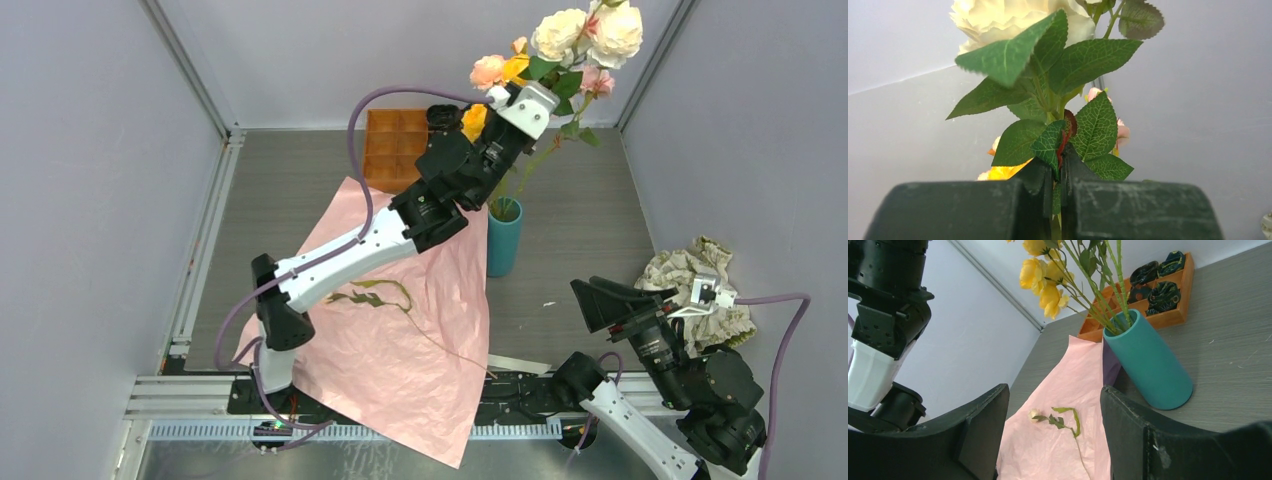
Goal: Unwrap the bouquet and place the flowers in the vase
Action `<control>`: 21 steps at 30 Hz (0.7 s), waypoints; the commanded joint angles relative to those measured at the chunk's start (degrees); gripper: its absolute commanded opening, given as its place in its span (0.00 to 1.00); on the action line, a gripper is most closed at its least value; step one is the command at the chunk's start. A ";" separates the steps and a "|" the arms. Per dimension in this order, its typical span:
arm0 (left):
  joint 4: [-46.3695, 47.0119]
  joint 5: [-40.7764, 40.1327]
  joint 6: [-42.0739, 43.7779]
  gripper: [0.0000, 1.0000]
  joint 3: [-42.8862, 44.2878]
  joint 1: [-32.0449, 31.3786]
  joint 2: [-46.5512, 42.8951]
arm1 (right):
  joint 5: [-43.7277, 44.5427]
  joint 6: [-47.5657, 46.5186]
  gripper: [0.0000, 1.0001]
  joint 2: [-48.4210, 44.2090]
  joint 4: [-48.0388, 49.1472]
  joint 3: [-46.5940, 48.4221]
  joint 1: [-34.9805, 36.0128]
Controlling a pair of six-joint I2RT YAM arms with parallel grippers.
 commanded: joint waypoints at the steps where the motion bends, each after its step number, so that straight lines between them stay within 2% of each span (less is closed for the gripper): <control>1: 9.29 -3.26 -2.71 0.00 -8.61 0.18 -6.76 | 0.22 -0.99 0.72 -0.21 1.53 -0.25 -0.03; 7: 13.84 -4.89 -10.62 0.00 -22.61 0.15 -12.86 | -0.32 -0.12 0.72 -0.21 1.96 -0.68 -0.01; 16: 15.68 -5.77 -18.90 0.01 -32.56 0.03 -17.32 | -1.06 1.70 0.72 -0.21 2.40 -1.27 -0.05; 18: 16.08 -6.06 -20.11 0.04 -35.12 0.10 -18.30 | -1.27 1.92 0.72 -0.21 2.51 -1.37 -0.02; 21: 16.50 -6.42 -22.29 0.16 -38.82 0.04 -19.63 | -1.49 2.17 0.73 -0.21 2.53 -1.68 -0.02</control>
